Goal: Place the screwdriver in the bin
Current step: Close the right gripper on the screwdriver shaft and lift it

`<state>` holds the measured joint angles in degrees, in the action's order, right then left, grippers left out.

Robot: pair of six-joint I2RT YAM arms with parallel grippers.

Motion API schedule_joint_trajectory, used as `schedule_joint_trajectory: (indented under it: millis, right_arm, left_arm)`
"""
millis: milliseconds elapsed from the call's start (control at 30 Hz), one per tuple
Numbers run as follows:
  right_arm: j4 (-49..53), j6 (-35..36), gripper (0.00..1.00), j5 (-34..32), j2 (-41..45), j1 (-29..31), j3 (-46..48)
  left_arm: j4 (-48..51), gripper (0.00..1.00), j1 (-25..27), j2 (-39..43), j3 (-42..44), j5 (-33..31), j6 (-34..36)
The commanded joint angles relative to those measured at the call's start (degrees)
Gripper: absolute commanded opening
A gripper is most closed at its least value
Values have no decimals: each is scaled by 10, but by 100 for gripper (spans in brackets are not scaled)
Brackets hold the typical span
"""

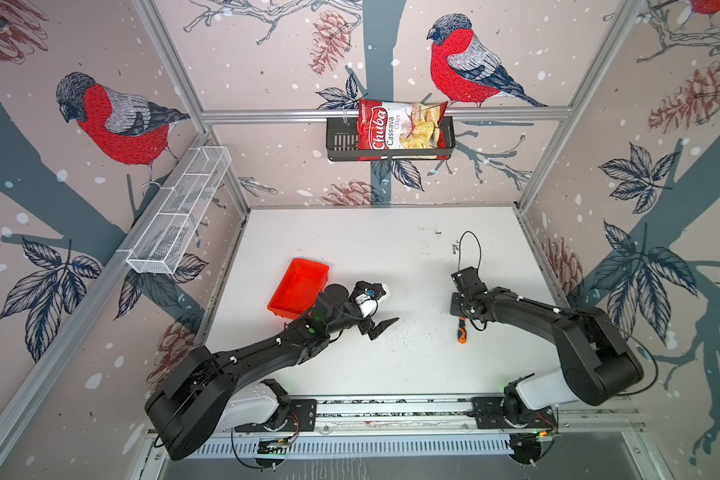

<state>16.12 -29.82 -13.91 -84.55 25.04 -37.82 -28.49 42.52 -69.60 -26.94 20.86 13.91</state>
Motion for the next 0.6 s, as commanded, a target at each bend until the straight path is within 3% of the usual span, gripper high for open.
schedule_joint_trajectory:
  millis: [0, 333, 567]
  right_arm:
    - [36, 6, 0, -11, 5, -4, -3]
    - [-3, 8, 0, -6, 58, -10, 7]
    - [-63, -5, 0, -1, 172, -11, 39]
  left_arm:
    - [-24, 98, 0, -5, -5, 3, 0]
    - [-51, 98, 0, -29, -15, -1, -51]
    - [-83, 98, 0, -71, -53, -23, -109]
